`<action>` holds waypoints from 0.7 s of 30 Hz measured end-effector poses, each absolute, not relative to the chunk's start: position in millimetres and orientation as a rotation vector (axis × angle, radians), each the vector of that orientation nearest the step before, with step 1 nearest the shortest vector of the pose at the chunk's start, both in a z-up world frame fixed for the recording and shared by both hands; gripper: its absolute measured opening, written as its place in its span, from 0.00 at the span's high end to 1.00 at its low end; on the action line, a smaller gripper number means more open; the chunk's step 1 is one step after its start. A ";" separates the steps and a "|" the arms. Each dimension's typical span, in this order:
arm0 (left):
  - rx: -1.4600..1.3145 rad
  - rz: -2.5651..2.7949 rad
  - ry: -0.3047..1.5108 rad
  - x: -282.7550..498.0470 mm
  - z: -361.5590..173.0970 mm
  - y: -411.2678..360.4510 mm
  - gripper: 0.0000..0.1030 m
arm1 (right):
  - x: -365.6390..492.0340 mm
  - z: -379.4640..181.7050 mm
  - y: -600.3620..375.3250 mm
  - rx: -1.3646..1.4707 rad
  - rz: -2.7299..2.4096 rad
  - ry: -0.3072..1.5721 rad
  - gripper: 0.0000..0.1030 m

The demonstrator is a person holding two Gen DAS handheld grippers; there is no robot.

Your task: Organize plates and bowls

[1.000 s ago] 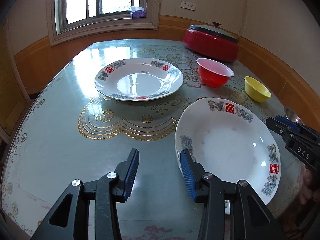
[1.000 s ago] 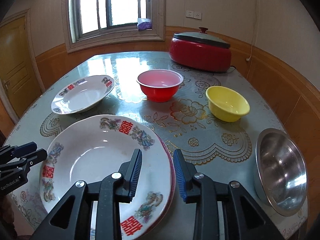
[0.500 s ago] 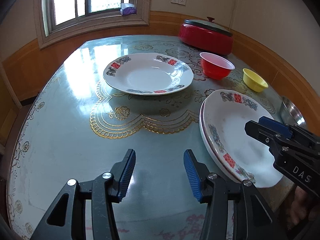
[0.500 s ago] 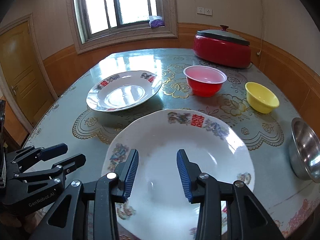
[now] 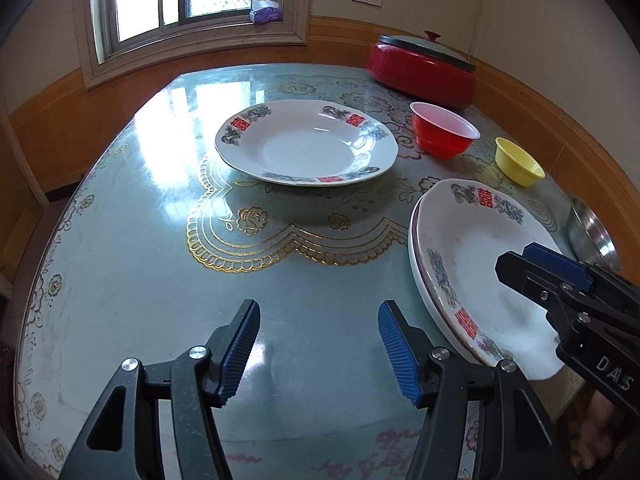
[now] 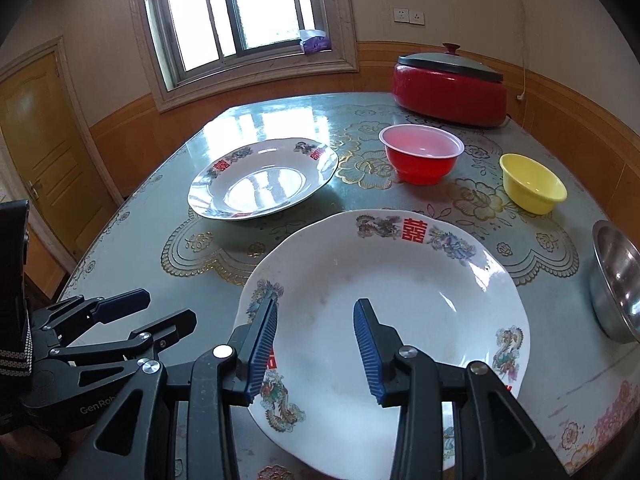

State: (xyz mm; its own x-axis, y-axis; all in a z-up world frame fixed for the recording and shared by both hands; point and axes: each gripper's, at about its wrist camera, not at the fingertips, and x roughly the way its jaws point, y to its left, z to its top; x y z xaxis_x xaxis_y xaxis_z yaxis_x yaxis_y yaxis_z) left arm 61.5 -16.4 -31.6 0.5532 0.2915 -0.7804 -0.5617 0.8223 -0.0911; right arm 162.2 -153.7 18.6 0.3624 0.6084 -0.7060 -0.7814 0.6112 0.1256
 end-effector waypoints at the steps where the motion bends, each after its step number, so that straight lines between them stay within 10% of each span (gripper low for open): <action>1: -0.362 0.530 0.840 61.7 -30.2 -15.8 0.37 | 164.1 19.8 -152.3 -0.259 0.915 0.786 0.61; 21: -0.339 0.502 0.820 50.9 -19.5 20.5 0.35 | 194.3 23.1 -106.1 -0.155 0.905 0.888 0.61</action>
State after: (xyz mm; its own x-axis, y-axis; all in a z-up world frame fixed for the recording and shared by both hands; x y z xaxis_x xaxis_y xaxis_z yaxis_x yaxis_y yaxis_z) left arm 50.9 20.5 -19.5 0.5764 0.2921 -0.7632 -0.5469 0.8318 -0.0948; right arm 194.3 -106.1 23.1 0.2998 0.6180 -0.7268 -0.7380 0.6330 0.2338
